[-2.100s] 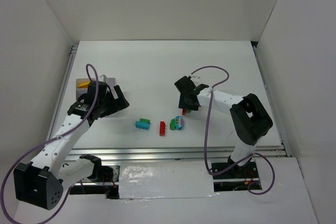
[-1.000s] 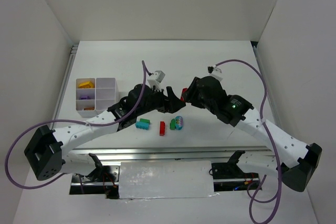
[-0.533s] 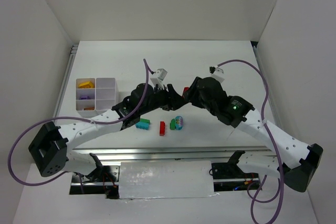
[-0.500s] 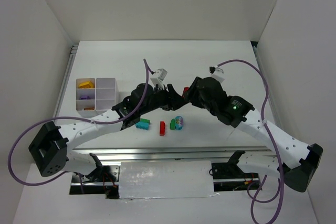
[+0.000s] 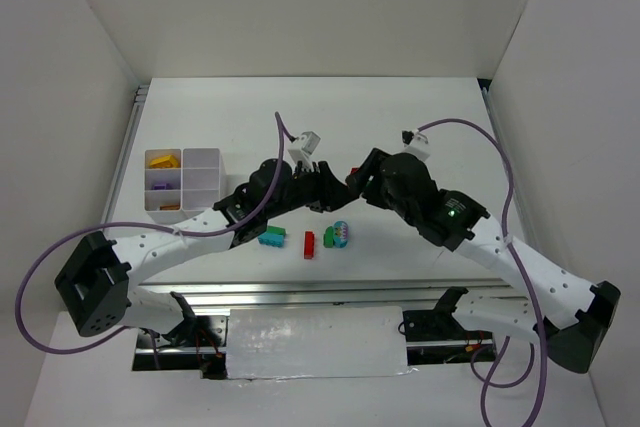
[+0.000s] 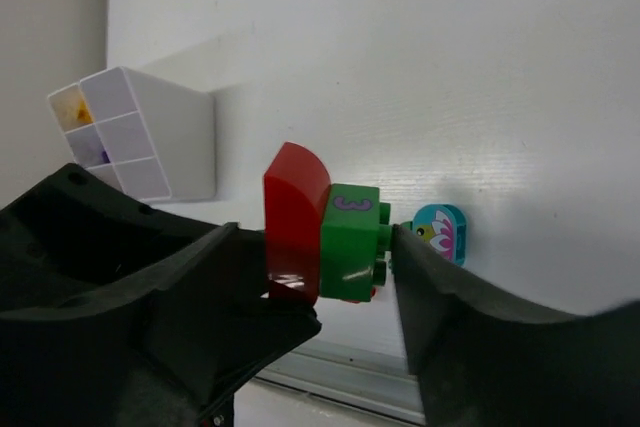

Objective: Sort the legos into containers by color

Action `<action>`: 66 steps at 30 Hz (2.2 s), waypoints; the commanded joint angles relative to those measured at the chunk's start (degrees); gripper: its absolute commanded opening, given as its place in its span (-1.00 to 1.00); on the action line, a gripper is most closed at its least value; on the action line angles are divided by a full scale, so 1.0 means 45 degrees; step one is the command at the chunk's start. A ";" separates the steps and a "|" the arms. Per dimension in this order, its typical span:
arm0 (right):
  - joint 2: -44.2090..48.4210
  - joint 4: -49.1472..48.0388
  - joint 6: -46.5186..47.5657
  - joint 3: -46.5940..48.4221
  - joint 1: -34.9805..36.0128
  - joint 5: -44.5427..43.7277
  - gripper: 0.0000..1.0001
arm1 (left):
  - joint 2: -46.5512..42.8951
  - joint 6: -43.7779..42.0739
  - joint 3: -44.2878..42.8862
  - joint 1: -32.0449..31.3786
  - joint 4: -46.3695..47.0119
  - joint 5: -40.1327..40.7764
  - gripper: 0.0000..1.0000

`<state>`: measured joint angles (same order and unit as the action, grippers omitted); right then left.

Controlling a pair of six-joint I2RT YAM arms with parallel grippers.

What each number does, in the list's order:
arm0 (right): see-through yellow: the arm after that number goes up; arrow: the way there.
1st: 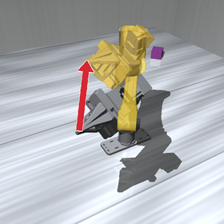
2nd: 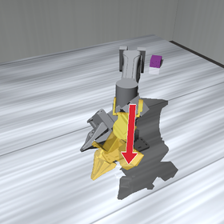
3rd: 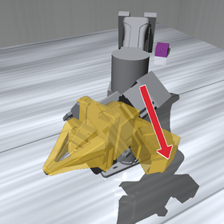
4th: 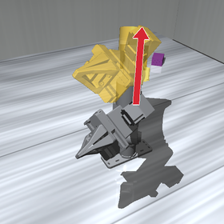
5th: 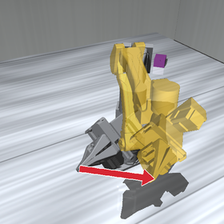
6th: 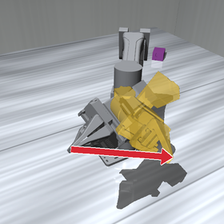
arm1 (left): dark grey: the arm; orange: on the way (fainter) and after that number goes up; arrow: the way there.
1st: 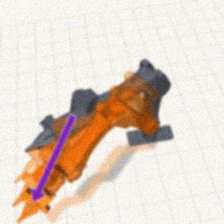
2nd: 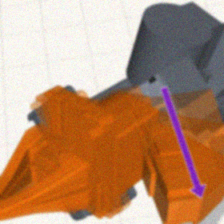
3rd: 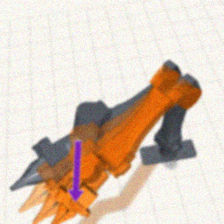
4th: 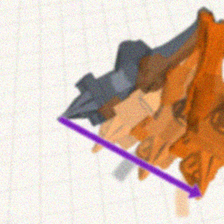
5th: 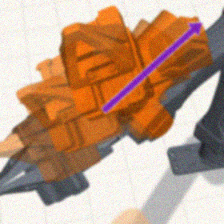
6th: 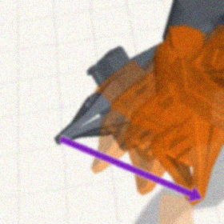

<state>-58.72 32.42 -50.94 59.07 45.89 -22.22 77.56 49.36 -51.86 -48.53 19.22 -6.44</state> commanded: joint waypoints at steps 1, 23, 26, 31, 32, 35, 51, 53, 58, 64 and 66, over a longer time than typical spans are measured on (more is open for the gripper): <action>0.0917 -0.1365 0.0089 -0.0430 0.0408 0.1363 0.47 | -0.0223 -0.0383 -0.0001 0.0004 0.1196 0.0063 -1.00; 0.5353 -0.5736 0.5109 -0.3028 -0.3655 1.2428 0.92 | -0.2352 -0.0405 0.0586 0.0199 0.2641 -0.5985 -1.00; 0.5451 -0.6830 0.4739 -0.3301 -0.3655 1.3471 0.72 | -0.2450 -0.0073 0.0975 0.0180 0.3499 -0.6673 -1.00; 0.5549 -0.7147 0.4718 -0.3439 -0.3655 1.4116 0.36 | -0.3074 -0.0285 0.1250 0.0199 0.3210 -0.6305 -1.00; 0.5568 -0.7128 0.4718 -0.3419 -0.3655 1.4175 0.36 | -0.3153 -0.0460 0.1269 0.0199 0.2861 -0.6188 -1.00; 0.5646 -0.7011 0.4835 -0.3575 -0.3693 1.4137 0.42 | -0.3387 -0.0618 0.1289 0.0258 0.2798 -0.6225 -1.00; 0.5900 -0.7752 0.4483 -0.3849 -0.3888 1.4801 -0.97 | -0.3817 -0.0306 0.1894 0.0472 0.4049 -0.7144 -1.00; 0.5861 -0.7772 0.4542 -0.3927 -0.3869 1.4820 -1.00 | -0.3992 -0.0325 0.1953 0.0647 0.3951 -0.7124 -1.00; 0.5783 -0.7793 0.4814 -0.4064 -0.3947 1.5210 -1.00 | -0.4422 -0.0344 0.1953 0.1234 0.3581 -0.7280 -1.00; 0.5802 -0.6954 0.5420 -0.3985 -0.4006 1.4880 -1.00 | -0.5320 -0.0774 0.1583 0.2151 0.1512 -0.6365 -1.00; 0.5861 -0.6893 0.5460 -0.4083 -0.4045 1.4801 -1.00 | -0.5633 -0.0774 0.1465 0.2619 0.0947 -0.6246 -1.00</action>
<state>-32.86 0.97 -28.38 40.71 28.21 44.62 54.37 47.72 -42.87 -38.74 26.33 -36.29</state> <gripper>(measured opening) 0.448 0.472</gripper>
